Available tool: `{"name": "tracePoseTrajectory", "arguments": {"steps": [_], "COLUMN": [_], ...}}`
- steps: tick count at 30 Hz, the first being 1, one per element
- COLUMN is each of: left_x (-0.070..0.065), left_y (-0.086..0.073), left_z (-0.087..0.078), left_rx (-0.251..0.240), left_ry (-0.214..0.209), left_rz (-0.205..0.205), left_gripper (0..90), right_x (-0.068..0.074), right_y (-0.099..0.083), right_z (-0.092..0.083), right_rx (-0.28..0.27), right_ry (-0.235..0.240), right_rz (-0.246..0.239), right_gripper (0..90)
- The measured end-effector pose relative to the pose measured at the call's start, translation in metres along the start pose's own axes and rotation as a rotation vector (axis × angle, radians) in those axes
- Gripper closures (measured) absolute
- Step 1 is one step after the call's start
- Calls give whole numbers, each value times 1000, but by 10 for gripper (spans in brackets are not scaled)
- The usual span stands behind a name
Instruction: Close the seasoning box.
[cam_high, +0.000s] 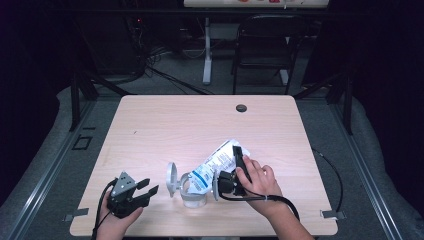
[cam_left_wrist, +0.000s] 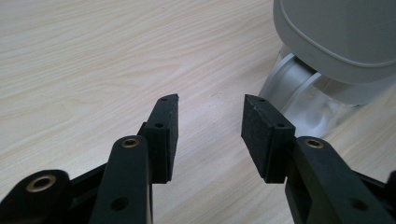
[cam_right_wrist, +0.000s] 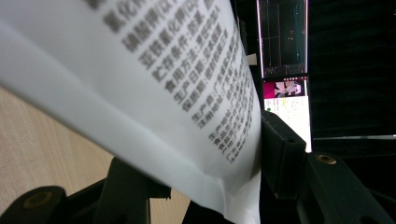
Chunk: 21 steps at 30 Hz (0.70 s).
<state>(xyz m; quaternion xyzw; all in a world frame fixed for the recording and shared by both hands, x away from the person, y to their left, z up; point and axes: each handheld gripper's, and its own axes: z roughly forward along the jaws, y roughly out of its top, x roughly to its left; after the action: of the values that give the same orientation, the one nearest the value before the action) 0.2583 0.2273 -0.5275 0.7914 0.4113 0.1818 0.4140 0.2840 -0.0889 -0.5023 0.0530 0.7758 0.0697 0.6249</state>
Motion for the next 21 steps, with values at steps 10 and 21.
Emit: {"name": "tracePoseTrajectory", "arguments": {"steps": [10,21], "left_x": [0,0], "left_y": [0,0], "left_z": [0,0], "left_rx": [0,-1], "left_ry": [0,1], "left_rz": [1,1], "left_gripper": [566,566], "right_x": [-2,-3], "right_y": [-1,-1], "right_z": [-1,-1], "right_rx": [-1,3], "right_ry": [-6,-9], "right_rz": [-9,-12], "right_gripper": [524,530]}}
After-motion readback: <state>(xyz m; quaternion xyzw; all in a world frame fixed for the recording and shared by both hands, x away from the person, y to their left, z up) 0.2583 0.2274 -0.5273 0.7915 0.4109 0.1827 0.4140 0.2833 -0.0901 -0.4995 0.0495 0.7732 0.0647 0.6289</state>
